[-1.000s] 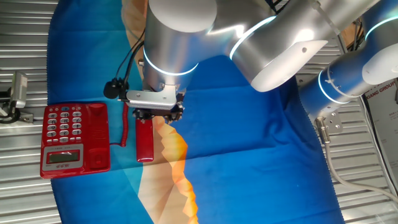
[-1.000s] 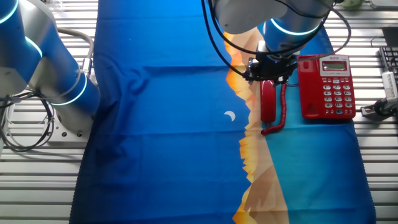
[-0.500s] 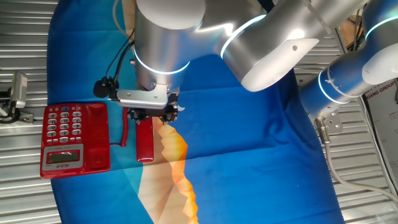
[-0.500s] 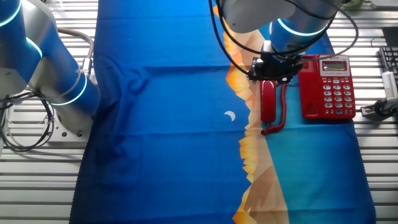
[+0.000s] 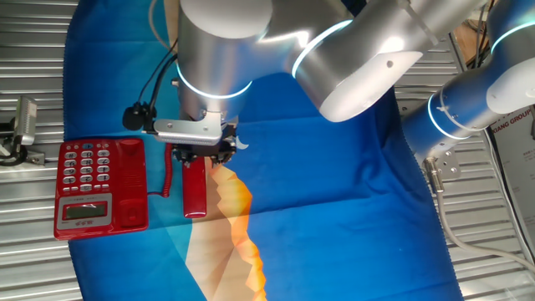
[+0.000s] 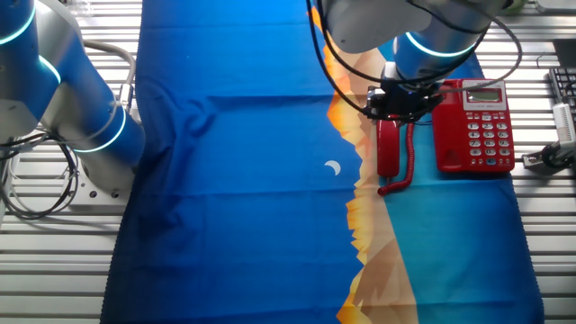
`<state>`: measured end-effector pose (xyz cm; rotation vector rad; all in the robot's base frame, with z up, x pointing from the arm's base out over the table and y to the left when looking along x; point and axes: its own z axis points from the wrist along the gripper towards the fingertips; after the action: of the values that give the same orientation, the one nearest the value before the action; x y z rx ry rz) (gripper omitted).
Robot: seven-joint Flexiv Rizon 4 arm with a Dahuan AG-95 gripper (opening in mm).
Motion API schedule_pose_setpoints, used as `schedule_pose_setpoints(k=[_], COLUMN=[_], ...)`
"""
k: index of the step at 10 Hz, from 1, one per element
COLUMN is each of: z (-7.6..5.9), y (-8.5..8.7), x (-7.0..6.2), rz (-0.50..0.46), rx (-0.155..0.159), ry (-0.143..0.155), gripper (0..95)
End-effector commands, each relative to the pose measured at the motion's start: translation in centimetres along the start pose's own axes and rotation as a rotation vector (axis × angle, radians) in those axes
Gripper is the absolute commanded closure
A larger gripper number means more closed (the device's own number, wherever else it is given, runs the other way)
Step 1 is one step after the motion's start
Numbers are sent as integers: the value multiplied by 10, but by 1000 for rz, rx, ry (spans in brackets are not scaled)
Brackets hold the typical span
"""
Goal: Place the handset of the telephone on the corresponding phone cradle
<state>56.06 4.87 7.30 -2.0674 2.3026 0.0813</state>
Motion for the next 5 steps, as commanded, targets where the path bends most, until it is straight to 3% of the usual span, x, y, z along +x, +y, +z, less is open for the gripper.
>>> schedule_pose_setpoints(k=[1,2,5], z=[1,2,-1], y=[0,-2,-6], x=[0,-1,-2], rz=[-23,-38,-72], rx=[7,11,15], ry=[8,14,19], gripper=[570,380,380])
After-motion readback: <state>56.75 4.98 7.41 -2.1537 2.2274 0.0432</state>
